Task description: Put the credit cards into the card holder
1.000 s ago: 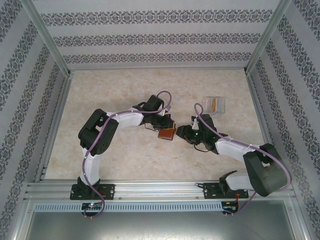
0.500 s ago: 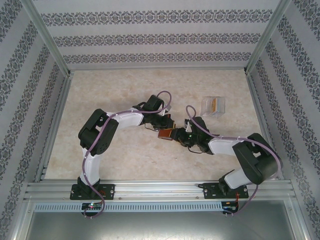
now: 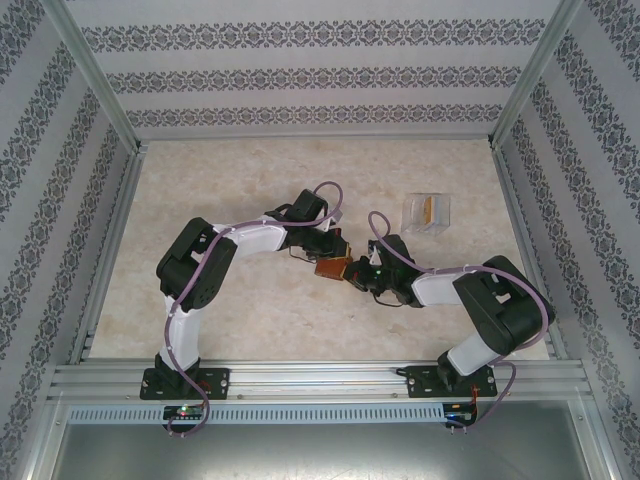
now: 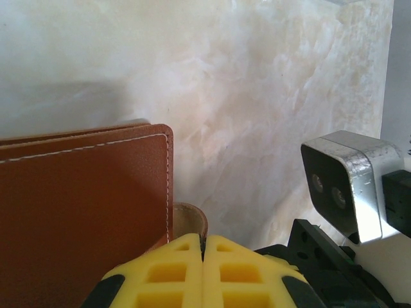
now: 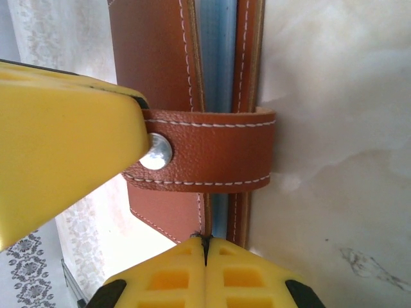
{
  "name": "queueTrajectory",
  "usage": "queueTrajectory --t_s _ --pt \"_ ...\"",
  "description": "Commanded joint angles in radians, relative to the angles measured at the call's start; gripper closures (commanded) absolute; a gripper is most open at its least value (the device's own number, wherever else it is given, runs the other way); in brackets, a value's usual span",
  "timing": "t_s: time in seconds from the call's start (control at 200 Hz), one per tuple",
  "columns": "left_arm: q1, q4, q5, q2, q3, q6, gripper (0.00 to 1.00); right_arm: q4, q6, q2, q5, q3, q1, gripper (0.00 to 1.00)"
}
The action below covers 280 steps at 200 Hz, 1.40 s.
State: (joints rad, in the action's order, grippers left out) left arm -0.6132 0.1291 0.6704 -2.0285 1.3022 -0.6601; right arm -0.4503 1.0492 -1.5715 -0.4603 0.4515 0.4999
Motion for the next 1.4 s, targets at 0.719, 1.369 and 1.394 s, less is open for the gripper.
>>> queueTrajectory --t_s 0.719,1.369,1.394 --pt "0.047 0.067 -0.068 0.057 -0.043 0.075 1.00 0.032 -0.005 -0.010 0.002 0.010 -0.015 1.00" --pt "0.049 0.170 -0.081 0.013 0.020 0.122 1.00 0.034 -0.011 0.000 -0.013 0.001 -0.034 1.00" --pt "0.050 0.171 -0.081 0.012 0.020 0.122 1.00 0.036 -0.011 0.001 -0.013 0.002 -0.034 1.00"
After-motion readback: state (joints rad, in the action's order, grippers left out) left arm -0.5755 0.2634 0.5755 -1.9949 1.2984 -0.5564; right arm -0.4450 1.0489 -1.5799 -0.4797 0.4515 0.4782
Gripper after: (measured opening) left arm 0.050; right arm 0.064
